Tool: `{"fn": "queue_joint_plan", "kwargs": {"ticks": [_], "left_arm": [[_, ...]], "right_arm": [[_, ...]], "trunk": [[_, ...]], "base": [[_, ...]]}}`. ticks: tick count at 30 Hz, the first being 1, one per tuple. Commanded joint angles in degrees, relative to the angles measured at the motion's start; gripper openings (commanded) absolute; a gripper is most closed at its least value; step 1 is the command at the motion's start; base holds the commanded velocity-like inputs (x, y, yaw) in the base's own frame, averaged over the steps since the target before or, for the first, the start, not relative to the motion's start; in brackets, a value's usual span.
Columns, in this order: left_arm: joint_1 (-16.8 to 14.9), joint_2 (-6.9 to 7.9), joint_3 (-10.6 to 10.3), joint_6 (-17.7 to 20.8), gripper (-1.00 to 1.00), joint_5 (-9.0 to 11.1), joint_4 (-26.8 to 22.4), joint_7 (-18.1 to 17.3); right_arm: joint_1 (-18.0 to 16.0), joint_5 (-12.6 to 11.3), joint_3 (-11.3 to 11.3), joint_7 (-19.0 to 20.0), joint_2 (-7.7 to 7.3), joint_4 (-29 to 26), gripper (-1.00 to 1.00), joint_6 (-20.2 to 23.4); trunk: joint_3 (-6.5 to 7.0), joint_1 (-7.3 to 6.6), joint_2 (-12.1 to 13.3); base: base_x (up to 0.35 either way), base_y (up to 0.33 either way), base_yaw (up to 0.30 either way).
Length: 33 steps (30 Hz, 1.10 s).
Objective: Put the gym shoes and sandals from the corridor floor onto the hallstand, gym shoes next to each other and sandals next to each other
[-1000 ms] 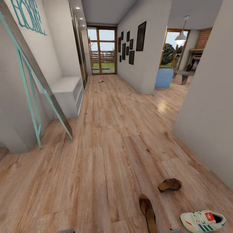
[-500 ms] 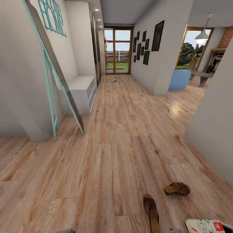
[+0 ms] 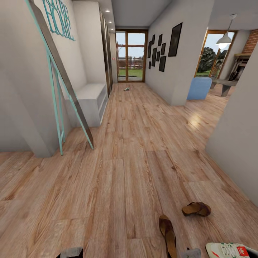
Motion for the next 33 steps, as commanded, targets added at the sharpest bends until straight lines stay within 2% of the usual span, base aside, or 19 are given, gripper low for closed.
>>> {"fn": "queue_joint_plan", "kwargs": {"ticks": [1, 6, 11, 16, 17, 25, 33], "left_arm": [[-0.45, 0.05, -0.08, 0.26, 1.00, 0.49, -1.45, -0.14], [-3.07, 0.21, -0.05, 0.74, 1.00, 0.48, -3.65, -0.24], [-7.85, 0.28, -0.09, 2.49, 1.00, 0.54, -4.43, -0.29], [-12.83, 0.18, -0.16, 7.00, 1.00, 0.54, -4.57, -0.45], [-12.83, 0.18, -0.16, 7.00, 1.00, 0.54, -4.57, -0.45], [-19.10, -0.22, -0.20, 15.10, 1.00, 0.48, -5.03, -1.86], [-23.00, -0.36, -0.21, 19.32, 1.00, -0.39, -5.14, -5.55]], "right_arm": [[-0.06, 0.32, 0.04, -0.05, 0.25, -0.68, 1.00, -0.13], [-0.16, 0.38, 0.06, -0.09, 1.28, -4.47, 1.00, 0.35], [-0.21, 0.40, 0.07, -0.42, 2.38, -9.42, 1.00, 2.27], [-0.68, 0.34, 0.07, -1.48, 3.72, -14.01, 1.00, 8.31], [-0.68, 0.34, 0.07, -1.48, 3.72, -14.01, 1.00, 8.31], [-3.17, 0.31, 0.07, -2.42, 5.35, -17.51, 1.00, 18.97], [-6.10, 0.35, 0.07, -2.58, 5.79, -17.41, 1.00, 22.18]], "trunk": [[-0.05, -0.01, -0.02], [-0.05, -0.01, -0.02], [-0.05, -0.01, -0.02], [-0.05, -0.01, -0.02], [-0.05, -0.01, -0.02], [-0.05, -0.01, -0.02], [-0.05, -0.01, -0.02]], "base": [[0.000, 0.000, 0.000], [0.000, 0.000, 0.000], [0.000, 0.000, 0.000], [0.000, 0.000, 0.000], [0.000, 0.000, 0.000], [0.000, 0.000, 0.000], [0.000, 0.000, 0.000]]}}
